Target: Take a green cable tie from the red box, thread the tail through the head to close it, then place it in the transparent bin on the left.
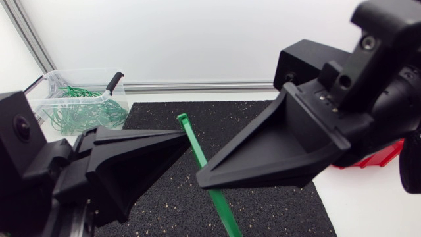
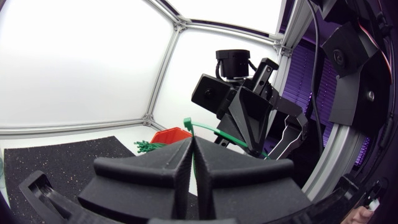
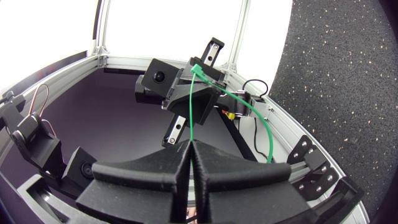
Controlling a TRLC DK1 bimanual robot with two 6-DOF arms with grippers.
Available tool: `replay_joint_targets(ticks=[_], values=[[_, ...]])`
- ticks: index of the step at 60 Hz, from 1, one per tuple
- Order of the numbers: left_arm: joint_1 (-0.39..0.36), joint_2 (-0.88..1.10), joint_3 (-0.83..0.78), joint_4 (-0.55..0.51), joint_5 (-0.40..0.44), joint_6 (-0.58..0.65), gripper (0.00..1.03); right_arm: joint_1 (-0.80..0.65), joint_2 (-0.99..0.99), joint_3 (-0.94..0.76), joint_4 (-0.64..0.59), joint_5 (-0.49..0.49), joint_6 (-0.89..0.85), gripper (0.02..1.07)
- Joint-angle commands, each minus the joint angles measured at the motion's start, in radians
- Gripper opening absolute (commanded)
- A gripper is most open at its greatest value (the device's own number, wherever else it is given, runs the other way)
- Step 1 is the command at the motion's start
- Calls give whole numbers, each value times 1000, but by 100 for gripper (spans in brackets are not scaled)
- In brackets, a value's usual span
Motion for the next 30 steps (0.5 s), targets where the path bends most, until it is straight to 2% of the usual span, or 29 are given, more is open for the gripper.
replay_joint_targets(ticks=[1, 19, 30], values=[[-19, 5, -27, 27, -9, 75, 4, 2, -2, -22, 9, 7, 35, 8], [-64, 8, -49, 66, -102, 262, 4, 2, 12, -24, 9, 9, 40, 8], [-64, 7, -47, 86, -131, 305, 4, 4, 27, -21, 8, 20, 44, 8]])
